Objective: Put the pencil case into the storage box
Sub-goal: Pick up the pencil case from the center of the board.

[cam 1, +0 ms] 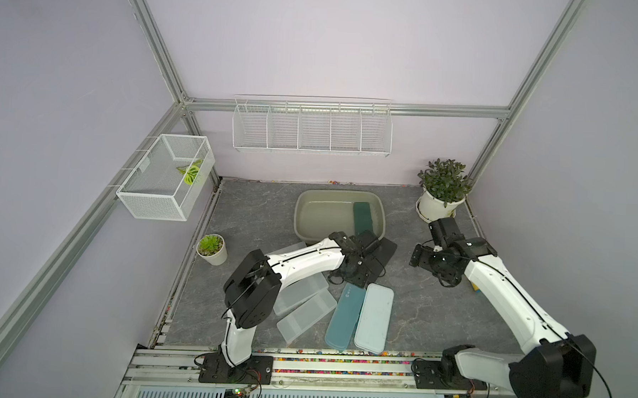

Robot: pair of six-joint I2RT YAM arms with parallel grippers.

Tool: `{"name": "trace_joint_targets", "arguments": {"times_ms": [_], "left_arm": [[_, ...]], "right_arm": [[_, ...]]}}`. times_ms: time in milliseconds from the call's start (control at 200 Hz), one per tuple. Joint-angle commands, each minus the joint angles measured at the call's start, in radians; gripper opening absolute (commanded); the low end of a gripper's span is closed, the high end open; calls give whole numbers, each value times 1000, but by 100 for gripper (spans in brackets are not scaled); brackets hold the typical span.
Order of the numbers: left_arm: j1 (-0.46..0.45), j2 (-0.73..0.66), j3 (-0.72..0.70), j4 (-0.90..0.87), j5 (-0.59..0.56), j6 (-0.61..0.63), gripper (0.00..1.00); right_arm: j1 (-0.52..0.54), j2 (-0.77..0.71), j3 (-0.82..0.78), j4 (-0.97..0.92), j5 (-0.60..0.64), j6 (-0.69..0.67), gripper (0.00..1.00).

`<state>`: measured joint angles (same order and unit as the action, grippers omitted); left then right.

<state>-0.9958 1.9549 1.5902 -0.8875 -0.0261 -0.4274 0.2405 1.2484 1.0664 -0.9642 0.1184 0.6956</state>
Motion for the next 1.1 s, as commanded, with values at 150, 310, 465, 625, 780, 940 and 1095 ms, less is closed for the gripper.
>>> {"name": "trace_joint_targets", "arguments": {"times_ms": [150, 310, 465, 625, 780, 940, 1095], "left_arm": [[-1, 157, 221, 13, -38, 137, 81], [-1, 223, 279, 23, -67, 165, 84], [-1, 283, 340, 18, -52, 185, 89], [-4, 327, 365, 23, -29, 193, 92], [-4, 366, 369, 28, -31, 204, 92], [-6, 412, 390, 26, -41, 236, 92], [-22, 451, 436, 21, -37, 272, 83]], "right_arm": [[-16, -46, -15, -22, -4, 30, 98], [-21, -65, -12, -31, -2, 32, 98], [-23, -80, -24, -34, 4, 34, 98], [-25, -86, -34, -37, 8, 36, 98], [-24, -93, -49, -38, 10, 40, 98], [-26, -104, -70, -39, 13, 47, 98], [-31, -119, -87, -42, 24, 49, 98]]}}
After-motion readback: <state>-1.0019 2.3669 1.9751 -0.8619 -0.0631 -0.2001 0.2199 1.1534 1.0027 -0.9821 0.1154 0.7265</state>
